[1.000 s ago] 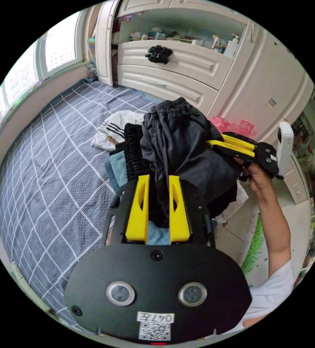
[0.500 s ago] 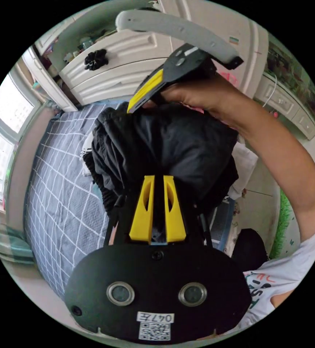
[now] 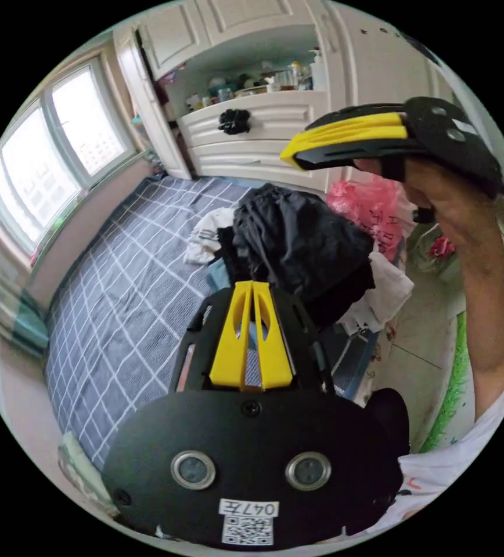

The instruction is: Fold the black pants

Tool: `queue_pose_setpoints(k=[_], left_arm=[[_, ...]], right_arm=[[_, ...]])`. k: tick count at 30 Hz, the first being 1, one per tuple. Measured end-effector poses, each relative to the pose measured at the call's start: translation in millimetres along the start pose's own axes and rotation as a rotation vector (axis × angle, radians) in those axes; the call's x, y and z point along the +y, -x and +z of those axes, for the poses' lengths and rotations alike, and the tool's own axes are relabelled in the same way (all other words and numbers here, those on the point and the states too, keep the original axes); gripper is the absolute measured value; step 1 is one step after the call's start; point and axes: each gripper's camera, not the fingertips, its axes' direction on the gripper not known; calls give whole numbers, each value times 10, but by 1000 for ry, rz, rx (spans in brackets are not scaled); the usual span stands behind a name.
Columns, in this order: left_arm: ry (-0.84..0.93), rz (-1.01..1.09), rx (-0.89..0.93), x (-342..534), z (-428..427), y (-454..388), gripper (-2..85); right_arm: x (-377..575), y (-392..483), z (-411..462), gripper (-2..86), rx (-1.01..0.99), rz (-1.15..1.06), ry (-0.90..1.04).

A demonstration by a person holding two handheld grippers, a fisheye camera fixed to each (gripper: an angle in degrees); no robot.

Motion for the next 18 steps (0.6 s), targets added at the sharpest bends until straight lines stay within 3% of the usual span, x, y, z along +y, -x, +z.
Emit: queue_pose_setpoints(k=[3,5,9,15,18], left_arm=[[147,-120,-193,396,42,127,-10],[165,-144,-227,725,84,177,-10],[266,-281,-138,1575,336,407,-10],[449,-487,-148,2770,881,711,-10],[483,-628,-42,3306,1042,915,-10]], right_arm=[[-29,611,-105,-13,-40,-83,27],[17,1197,-89,-13,-97,-140,30],[161,2094,5,-13,-224,-178,36],[467,3470,271,-13,-488,-178,128],[557,4028,356,-12,-566,-192,186]])
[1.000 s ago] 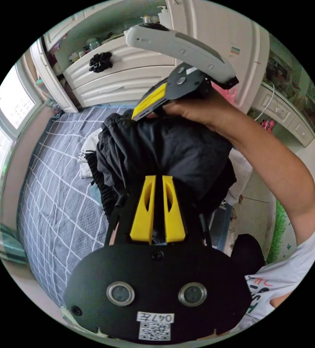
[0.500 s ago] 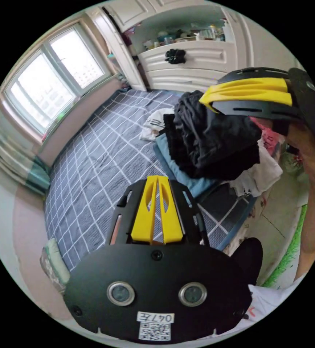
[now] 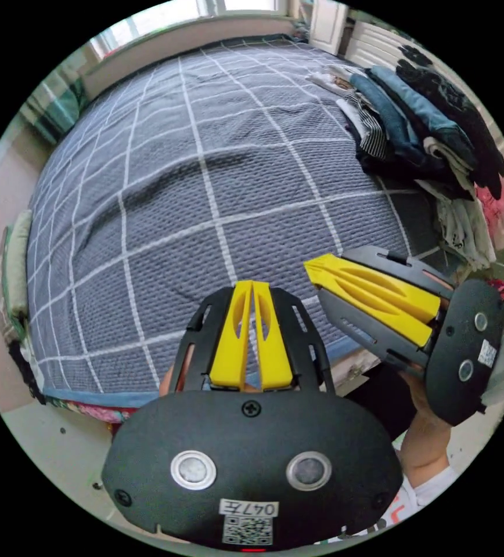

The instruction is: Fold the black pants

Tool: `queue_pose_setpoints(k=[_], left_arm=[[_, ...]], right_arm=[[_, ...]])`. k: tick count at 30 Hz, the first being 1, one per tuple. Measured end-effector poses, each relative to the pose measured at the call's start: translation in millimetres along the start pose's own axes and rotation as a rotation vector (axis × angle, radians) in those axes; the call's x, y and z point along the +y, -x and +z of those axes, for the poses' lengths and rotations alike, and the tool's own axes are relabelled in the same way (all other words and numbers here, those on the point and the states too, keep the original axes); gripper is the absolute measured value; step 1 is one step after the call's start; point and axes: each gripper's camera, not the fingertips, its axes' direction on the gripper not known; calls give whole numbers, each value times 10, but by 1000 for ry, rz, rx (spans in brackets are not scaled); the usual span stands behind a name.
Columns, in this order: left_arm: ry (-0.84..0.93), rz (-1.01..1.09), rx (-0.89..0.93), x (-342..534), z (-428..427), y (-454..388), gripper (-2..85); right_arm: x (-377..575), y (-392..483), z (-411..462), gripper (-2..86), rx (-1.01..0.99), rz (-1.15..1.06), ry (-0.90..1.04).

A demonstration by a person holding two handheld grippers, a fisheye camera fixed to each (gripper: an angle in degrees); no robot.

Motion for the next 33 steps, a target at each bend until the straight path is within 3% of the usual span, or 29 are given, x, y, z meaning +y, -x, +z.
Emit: queue_pose_setpoints(k=[4,7,8,15,20,27,33], left_arm=[[-17,-140,94,251,197,450,-10],[-46,-208,59,447,272,668,-10],[-57,-222,58,510,298,726,-10],[-37,-259,-4,711,505,918,-10],[-87,-325,40,872,574,1025,-9],[-49,-360,-103,990,608,1064,-8],[-153,-312,-165,1185,517,1006,-8]], right_arm=[[-104,449,241,-10,-88,24,49],[-249,675,457,-7,129,182,210],[-295,809,521,-8,186,133,258],[-340,1151,397,-3,1,192,112],[-338,1309,330,1,-10,248,95],[-347,1461,243,2,-13,323,93],[-338,1709,11,2,68,371,15]])
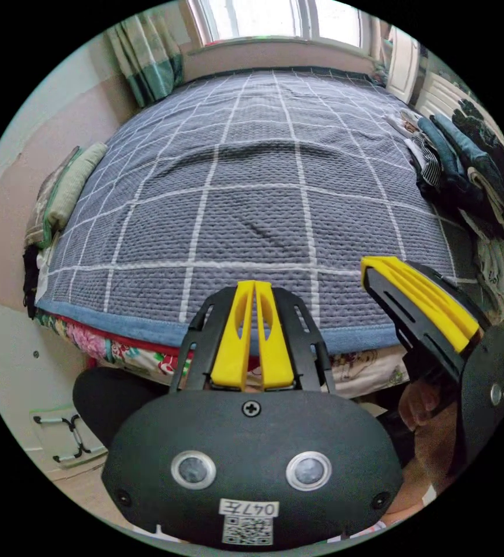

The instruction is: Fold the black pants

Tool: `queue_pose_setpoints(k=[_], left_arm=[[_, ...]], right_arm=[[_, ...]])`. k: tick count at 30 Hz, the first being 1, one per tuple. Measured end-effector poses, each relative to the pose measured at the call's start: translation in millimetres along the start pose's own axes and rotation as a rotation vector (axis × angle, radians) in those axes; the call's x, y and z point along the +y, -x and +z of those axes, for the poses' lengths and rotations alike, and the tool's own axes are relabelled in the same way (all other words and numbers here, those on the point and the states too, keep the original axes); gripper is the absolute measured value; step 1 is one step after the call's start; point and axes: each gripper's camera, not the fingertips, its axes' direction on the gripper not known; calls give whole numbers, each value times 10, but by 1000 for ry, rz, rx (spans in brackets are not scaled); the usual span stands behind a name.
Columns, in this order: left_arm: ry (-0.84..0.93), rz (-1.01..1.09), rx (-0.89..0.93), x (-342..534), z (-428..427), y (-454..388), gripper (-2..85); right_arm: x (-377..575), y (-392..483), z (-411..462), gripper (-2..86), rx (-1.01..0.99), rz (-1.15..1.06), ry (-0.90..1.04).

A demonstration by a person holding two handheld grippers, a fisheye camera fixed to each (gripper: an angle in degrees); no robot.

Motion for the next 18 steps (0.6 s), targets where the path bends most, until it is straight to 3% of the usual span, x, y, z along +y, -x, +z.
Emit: queue_pose_setpoints(k=[12,18], left_arm=[[-63,20,46,292,-7,184,-8],[-95,-17,39,422,-20,320,-8]], right_arm=[[200,466,-320,-5,143,-2,-125],[279,611,-346,-5,80,-8,-108]])
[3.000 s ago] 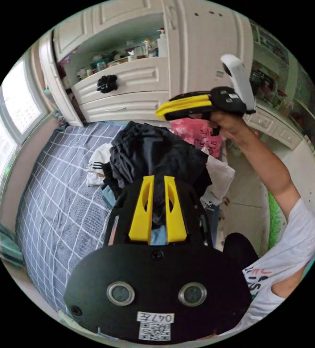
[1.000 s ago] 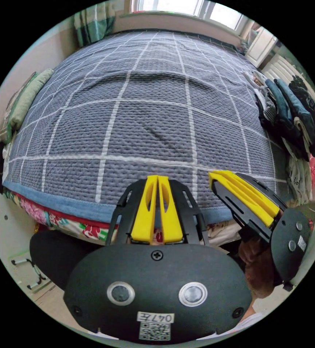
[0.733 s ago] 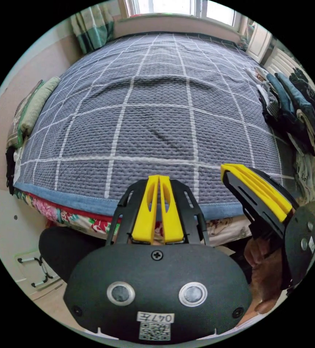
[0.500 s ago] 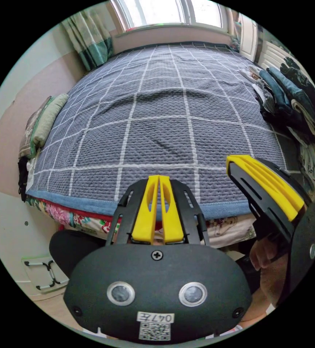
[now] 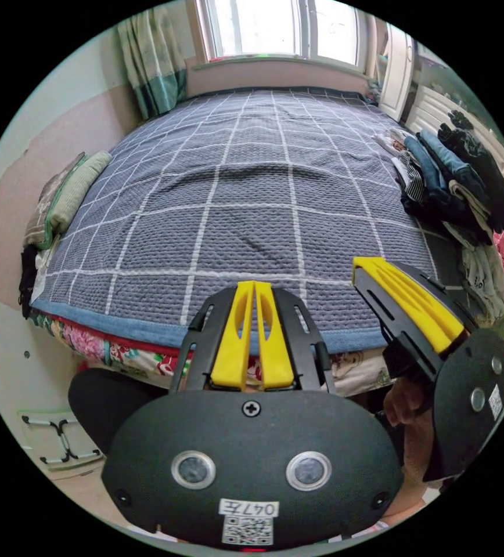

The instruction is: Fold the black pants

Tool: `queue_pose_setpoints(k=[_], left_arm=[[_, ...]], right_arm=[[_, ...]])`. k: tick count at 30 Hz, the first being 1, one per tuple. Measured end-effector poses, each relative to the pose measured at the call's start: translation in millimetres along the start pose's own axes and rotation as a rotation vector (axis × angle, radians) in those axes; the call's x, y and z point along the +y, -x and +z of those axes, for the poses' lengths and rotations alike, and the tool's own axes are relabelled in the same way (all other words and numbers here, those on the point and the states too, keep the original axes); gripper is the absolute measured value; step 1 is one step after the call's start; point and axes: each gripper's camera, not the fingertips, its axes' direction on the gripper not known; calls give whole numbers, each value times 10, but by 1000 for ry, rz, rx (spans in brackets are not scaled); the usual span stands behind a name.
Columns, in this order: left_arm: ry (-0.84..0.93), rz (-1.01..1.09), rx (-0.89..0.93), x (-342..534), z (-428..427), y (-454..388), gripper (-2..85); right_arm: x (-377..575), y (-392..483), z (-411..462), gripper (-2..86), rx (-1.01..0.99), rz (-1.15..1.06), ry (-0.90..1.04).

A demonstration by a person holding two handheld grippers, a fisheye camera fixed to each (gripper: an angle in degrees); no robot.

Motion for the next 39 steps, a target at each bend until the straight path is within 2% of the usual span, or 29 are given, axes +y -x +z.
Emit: queue_pose_setpoints(k=[17,39], left_arm=[[-52,-64,1,285,-11,290,-8],[-72,-40,-25,547,22,336,-7]], right_arm=[[147,339,-203,-7,-40,13,-15],[259,202,-457,-6,-70,57,-7]])
